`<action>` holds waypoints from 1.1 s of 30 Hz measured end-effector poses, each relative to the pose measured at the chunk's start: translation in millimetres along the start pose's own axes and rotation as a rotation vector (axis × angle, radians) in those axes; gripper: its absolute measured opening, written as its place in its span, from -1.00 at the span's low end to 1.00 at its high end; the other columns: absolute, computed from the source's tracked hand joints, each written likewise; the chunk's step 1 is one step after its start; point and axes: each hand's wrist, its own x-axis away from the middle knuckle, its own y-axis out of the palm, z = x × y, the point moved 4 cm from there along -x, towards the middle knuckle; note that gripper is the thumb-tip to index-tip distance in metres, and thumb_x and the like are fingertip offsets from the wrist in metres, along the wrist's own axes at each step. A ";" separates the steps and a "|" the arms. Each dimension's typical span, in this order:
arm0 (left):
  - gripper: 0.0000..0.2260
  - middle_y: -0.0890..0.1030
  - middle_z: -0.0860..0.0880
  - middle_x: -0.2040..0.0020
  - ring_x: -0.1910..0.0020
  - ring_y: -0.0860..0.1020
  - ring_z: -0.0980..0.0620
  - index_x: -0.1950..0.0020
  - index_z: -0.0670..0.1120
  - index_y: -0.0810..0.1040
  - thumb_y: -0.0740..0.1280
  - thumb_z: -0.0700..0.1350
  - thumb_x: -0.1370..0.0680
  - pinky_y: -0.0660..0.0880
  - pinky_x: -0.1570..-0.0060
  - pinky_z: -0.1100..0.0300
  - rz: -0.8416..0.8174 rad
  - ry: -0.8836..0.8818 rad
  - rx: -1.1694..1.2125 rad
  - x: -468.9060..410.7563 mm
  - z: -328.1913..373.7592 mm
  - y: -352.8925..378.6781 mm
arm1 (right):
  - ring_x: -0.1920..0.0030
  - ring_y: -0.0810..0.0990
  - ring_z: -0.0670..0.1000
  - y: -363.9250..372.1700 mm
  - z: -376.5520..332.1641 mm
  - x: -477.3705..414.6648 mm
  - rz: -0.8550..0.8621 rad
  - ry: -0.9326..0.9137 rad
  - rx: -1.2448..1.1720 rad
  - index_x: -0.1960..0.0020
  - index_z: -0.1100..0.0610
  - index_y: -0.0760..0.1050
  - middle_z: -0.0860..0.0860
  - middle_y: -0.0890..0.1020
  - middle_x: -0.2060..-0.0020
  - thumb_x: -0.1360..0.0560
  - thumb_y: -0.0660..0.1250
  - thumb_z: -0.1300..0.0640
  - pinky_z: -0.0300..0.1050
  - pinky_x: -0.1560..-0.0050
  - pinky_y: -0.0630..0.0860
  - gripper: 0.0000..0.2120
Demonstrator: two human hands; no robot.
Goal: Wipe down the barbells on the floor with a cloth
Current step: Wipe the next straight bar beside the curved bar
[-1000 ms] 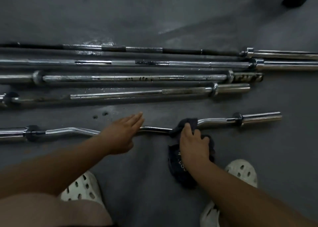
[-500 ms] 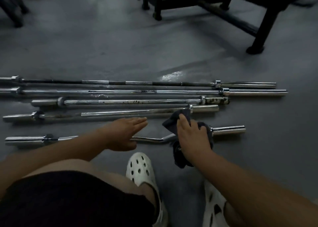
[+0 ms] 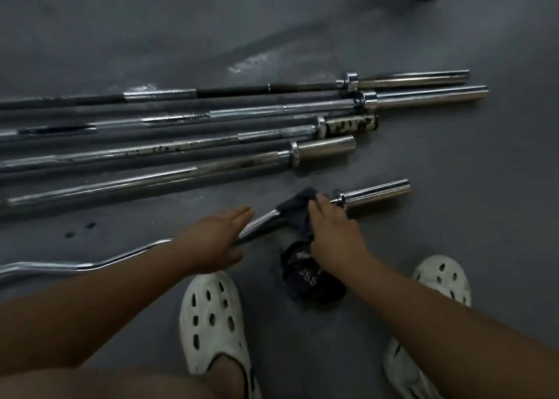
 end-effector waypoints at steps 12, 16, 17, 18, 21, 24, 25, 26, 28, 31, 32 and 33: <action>-0.20 0.16 -0.20 -0.58 -0.52 0.26 -0.18 -0.59 -0.17 0.13 0.30 -0.01 -0.39 0.28 -0.46 -0.06 0.091 0.032 0.148 -81.5 17.7 68.7 | -0.35 0.40 0.22 53.1 24.7 -63.2 -0.118 0.028 -0.281 -0.60 0.03 -0.02 -0.07 -0.07 -0.60 -0.40 0.33 0.11 0.09 -0.29 0.46 -0.13; -0.12 0.19 -0.22 -0.57 -0.50 0.30 -0.19 -0.57 -0.21 0.21 0.31 0.06 -0.27 0.33 -0.42 -0.09 0.114 0.027 0.139 -82.1 22.0 76.5 | -0.33 0.41 0.22 50.6 38.2 -61.5 -0.071 0.175 -0.268 -0.61 0.02 -0.09 -0.05 -0.11 -0.60 -0.45 0.35 0.08 0.09 -0.26 0.48 -0.12; -0.10 0.16 -0.22 -0.58 -0.52 0.26 -0.18 -0.57 -0.21 0.19 0.31 0.07 -0.27 0.29 -0.44 -0.10 0.125 0.030 0.141 -81.7 22.6 78.9 | -0.32 0.41 0.20 52.0 26.1 -58.9 -0.096 0.126 -0.253 -0.61 0.02 -0.11 -0.05 -0.13 -0.60 -0.46 0.34 0.07 0.08 -0.26 0.48 -0.12; -0.09 0.14 -0.21 -0.59 -0.54 0.22 -0.17 -0.58 -0.21 0.16 0.30 0.08 -0.28 0.25 -0.47 -0.10 0.136 0.035 0.143 -81.2 22.9 80.3 | -0.30 0.41 0.19 53.5 15.1 -56.2 -0.113 0.068 -0.243 -0.61 0.02 -0.14 -0.06 -0.16 -0.60 -0.46 0.33 0.06 0.07 -0.24 0.48 -0.11; -0.10 0.00 -0.17 -0.61 -0.59 0.07 -0.12 -0.61 -0.19 0.03 0.19 0.11 -0.32 0.12 -0.53 -0.07 0.137 0.048 0.160 -79.7 22.1 81.2 | -0.26 0.42 0.17 54.4 10.2 -53.6 -0.113 0.022 -0.220 -0.61 -0.01 -0.18 -0.09 -0.20 -0.60 -0.47 0.31 0.07 0.04 -0.17 0.50 -0.11; -0.11 -0.09 -0.13 -0.62 -0.60 -0.04 -0.07 -0.62 -0.17 -0.04 0.13 0.12 -0.34 0.02 -0.56 -0.01 0.128 0.073 0.182 -79.0 21.5 79.8 | -0.24 0.43 0.17 54.7 15.2 -51.3 -0.084 0.050 -0.224 -0.60 -0.02 -0.15 -0.10 -0.16 -0.60 -0.47 0.31 0.09 0.05 -0.17 0.50 -0.13; -0.11 -0.10 -0.13 -0.62 -0.60 -0.06 -0.05 -0.62 -0.16 -0.06 0.11 0.13 -0.35 -0.01 -0.56 0.02 0.127 0.080 0.182 -77.0 22.6 79.4 | -0.25 0.43 0.18 55.2 13.8 -48.8 -0.090 0.055 -0.244 -0.60 -0.02 -0.12 -0.10 -0.14 -0.60 -0.47 0.31 0.09 0.06 -0.18 0.50 -0.15; -0.11 -0.11 -0.12 -0.62 -0.60 -0.08 -0.04 -0.62 -0.15 -0.08 0.10 0.15 -0.35 -0.04 -0.56 0.05 0.120 0.086 0.184 -74.3 24.2 80.2 | -0.27 0.42 0.18 55.9 12.6 -45.6 -0.103 0.059 -0.258 -0.59 -0.02 -0.11 -0.09 -0.12 -0.60 -0.47 0.31 0.10 0.08 -0.20 0.49 -0.16; -0.11 -0.14 -0.10 -0.62 -0.60 -0.10 -0.02 -0.62 -0.12 -0.12 0.13 0.15 -0.37 -0.11 -0.56 0.10 0.113 0.098 0.191 -68.4 27.5 84.5 | -0.29 0.41 0.18 59.7 12.5 -36.7 -0.119 0.056 -0.249 -0.59 -0.02 -0.11 -0.08 -0.11 -0.60 -0.48 0.30 0.09 0.08 -0.22 0.48 -0.17; -0.08 -0.22 -0.06 -0.61 -0.60 -0.17 0.01 -0.62 -0.09 -0.18 0.24 0.08 -0.38 -0.21 -0.53 0.13 0.085 0.134 0.162 -60.7 29.9 95.2 | -0.28 0.40 0.16 67.6 16.0 -23.4 -0.119 0.052 -0.214 -0.59 -0.02 -0.13 -0.08 -0.13 -0.60 -0.48 0.30 0.07 0.08 -0.22 0.48 -0.16; -0.07 -0.22 -0.06 -0.61 -0.59 -0.18 0.02 -0.62 -0.09 -0.19 0.25 0.07 -0.39 -0.21 -0.53 0.12 0.081 0.146 0.148 -60.2 29.4 96.8 | -0.28 0.40 0.16 69.9 16.3 -21.2 -0.121 0.054 -0.205 -0.59 -0.02 -0.15 -0.08 -0.15 -0.60 -0.48 0.30 0.06 0.09 -0.22 0.48 -0.15; -0.08 -0.21 -0.07 -0.61 -0.59 -0.17 0.01 -0.62 -0.10 -0.17 0.25 0.06 -0.38 -0.20 -0.53 0.11 0.082 0.155 0.135 -60.1 28.4 98.0 | -0.28 0.39 0.16 71.6 16.0 -19.9 -0.124 0.056 -0.199 -0.60 -0.02 -0.17 -0.08 -0.17 -0.60 -0.48 0.30 0.06 0.10 -0.22 0.48 -0.14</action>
